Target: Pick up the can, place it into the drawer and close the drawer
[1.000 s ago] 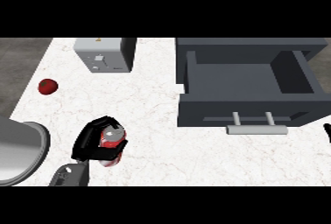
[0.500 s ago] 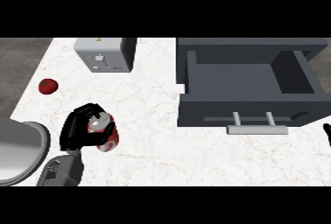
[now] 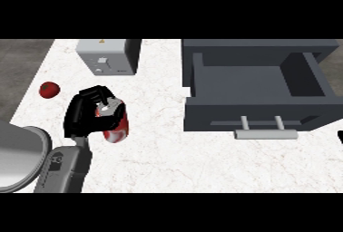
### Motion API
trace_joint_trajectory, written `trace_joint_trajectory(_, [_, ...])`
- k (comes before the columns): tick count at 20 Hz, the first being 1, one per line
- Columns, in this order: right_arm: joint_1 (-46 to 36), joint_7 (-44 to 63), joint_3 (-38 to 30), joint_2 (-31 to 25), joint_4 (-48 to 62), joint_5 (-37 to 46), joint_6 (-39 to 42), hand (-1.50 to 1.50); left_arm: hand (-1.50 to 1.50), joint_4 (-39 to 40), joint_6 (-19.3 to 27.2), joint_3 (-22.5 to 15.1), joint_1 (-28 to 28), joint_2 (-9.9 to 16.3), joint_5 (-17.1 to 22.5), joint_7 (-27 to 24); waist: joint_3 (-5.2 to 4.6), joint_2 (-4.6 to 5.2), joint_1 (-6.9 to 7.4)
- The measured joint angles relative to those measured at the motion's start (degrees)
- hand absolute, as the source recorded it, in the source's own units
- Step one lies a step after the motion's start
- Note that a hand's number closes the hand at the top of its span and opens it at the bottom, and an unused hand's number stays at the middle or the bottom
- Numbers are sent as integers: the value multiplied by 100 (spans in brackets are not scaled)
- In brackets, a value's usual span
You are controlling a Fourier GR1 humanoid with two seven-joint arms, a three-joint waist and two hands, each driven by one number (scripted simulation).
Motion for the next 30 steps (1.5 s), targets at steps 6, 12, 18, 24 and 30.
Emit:
trace_joint_trajectory(6, [-10, -52, 94, 35, 27, 96, -101, -150, 150, -558, 584, -539, -594, -128, -170, 832, 2, -1, -7])
trace_joint_trajectory(12, [-44, 121, -217, -122, -84, -224, -6, -150, 150, -930, 1101, -1092, -1318, -192, -256, 1850, 1, -3, -21])
trace_joint_trajectory(18, [-59, 148, -216, -102, -104, -168, 37, -150, 150, -487, 1866, -1634, -2394, -207, -334, 2233, 0, 6, -55])
trace_joint_trajectory(24, [-103, 82, -347, -131, 24, -247, 112, -150, 150, 340, 2377, -1785, -3664, -211, -140, 2441, 2, 15, -94])
trace_joint_trajectory(30, [-233, 73, -350, -169, 159, -219, 119, -150, 150, 1274, 2793, -1916, -4729, -212, 170, 2520, 4, 23, -121])
